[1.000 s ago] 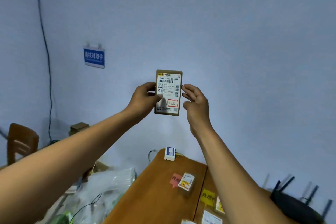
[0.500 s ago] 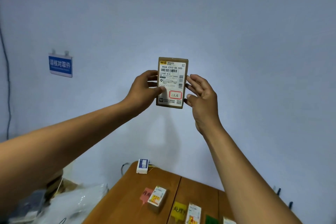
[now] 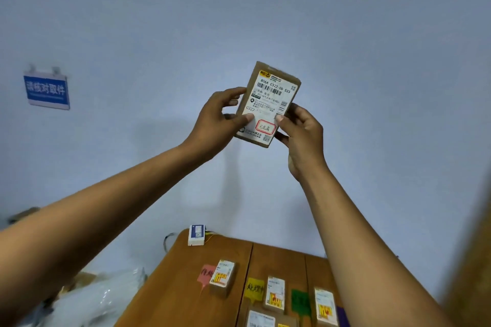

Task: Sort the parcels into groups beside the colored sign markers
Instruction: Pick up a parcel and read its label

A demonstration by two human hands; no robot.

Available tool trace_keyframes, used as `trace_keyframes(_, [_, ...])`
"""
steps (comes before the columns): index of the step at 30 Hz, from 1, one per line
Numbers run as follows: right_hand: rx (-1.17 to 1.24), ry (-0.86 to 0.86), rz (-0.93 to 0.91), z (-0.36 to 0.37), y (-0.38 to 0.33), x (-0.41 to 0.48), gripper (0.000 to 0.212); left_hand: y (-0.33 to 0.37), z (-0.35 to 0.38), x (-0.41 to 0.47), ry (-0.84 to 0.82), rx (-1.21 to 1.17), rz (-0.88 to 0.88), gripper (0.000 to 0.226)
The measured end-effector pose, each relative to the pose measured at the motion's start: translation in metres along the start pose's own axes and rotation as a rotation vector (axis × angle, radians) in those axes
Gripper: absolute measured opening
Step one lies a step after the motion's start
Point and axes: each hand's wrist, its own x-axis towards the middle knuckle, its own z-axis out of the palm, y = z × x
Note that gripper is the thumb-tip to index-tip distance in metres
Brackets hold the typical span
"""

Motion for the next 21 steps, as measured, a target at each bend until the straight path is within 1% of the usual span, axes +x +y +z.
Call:
trace_keyframes(3, [0.051,0.014,0.022,0.012,0.01,-0.013,0.031,-0.009,-0.007,-0.014,-0.07,-0.149,-0.027,0.046])
trace_keyframes(5, [0.073,0.045,0.04,0.019,0.015,-0.02,0.034,-0.018,-0.013,-0.017,-0.1,-0.241,-0.084,0.047])
trace_keyframes(9, [0.082,0.026,0.066,0.022,0.019,-0.029,0.037,-0.029,-0.021,-0.019,-0.109,-0.265,-0.141,0.05])
trace_keyframes(14, [0.035,0.041,0.039,0.021,0.007,-0.033,0.037,-0.027,-0.023,-0.015,-0.171,-0.276,-0.131,0.055])
trace_keyframes(18, [-0.069,0.076,-0.001,0.019,0.0,-0.032,0.032,-0.028,-0.026,-0.004,-0.257,-0.299,-0.143,0.06])
trace_keyframes(21, [-0.185,0.084,-0.036,0.019,-0.008,-0.025,0.033,-0.028,-0.027,0.009,-0.334,-0.296,-0.16,0.06])
